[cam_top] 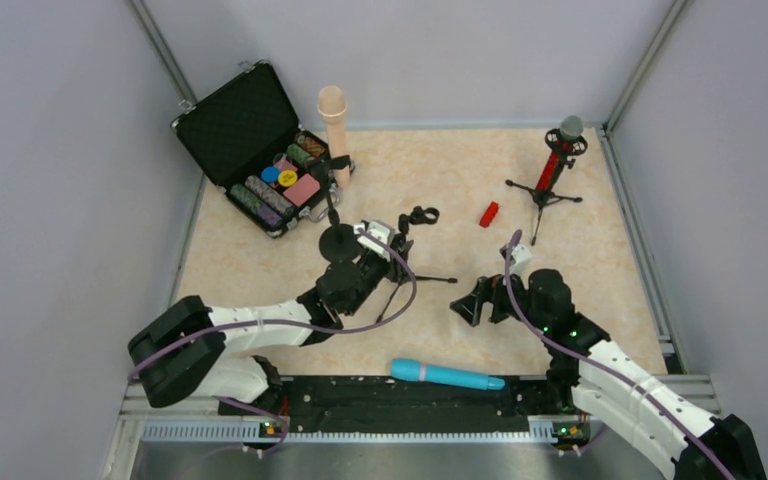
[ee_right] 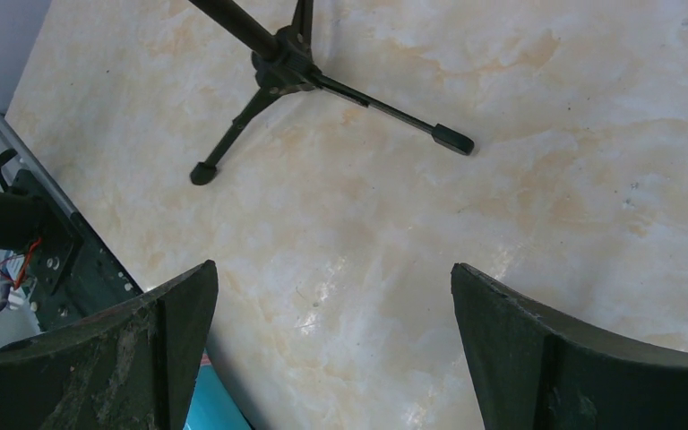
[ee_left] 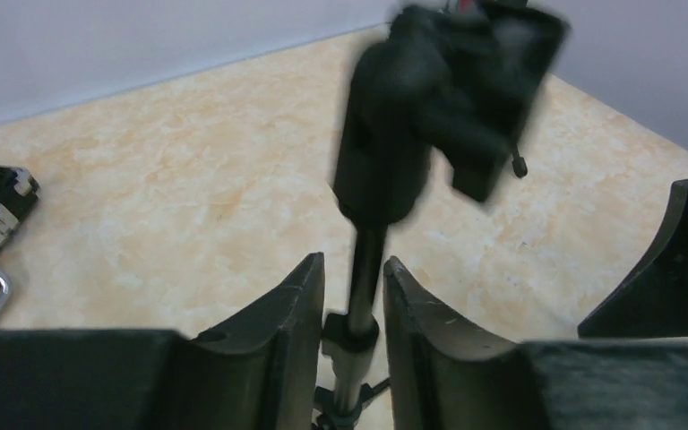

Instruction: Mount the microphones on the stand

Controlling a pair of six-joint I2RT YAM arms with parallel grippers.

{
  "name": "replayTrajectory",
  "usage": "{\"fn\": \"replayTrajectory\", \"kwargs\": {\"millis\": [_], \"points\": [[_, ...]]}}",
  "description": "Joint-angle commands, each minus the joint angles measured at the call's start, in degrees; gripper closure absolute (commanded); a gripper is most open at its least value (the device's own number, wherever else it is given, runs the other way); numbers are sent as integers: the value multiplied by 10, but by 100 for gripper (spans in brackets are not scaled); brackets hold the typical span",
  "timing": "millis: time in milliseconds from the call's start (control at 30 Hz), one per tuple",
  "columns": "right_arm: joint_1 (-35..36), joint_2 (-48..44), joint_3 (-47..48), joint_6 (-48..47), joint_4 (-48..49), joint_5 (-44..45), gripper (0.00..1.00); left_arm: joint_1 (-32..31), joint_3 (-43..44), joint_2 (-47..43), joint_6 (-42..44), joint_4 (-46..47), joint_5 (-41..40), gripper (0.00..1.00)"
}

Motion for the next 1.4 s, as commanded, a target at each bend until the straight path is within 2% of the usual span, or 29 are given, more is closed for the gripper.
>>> {"fn": "replayTrajectory", "kwargs": {"millis": [0,67,167,367,433,667,867,1100,1367], "points": [[-5,-2,33,-13,28,-27,1,-2,4,-37,7,11,18,52],[-5,-3,36,-13,29,-33,1,-2,6,-42,8,0,28,37],[-5,-5,44,-16,20,-37,1,-2,4,-45,5,-3,28,22],[-5,-10,45,-23,24,-58,1,-2,-11,-68,0,-4,23,10],[-5,-10,43,-22,35,-76,1,-2,-16,-82,-4,-10,22,2],[-5,2,42,-25,84,-185,1,-2,-32,-143,-28,-89,34,1],[2,20,29,-5,127,-234,4,-2,-54,-215,-39,-138,15,1],[78,42,42,-32,106,-193,5,-2,-60,-297,-39,-215,-73,1],[191,86,80,-86,41,-113,7,-2,-61,-323,-34,-247,-107,1]]}}
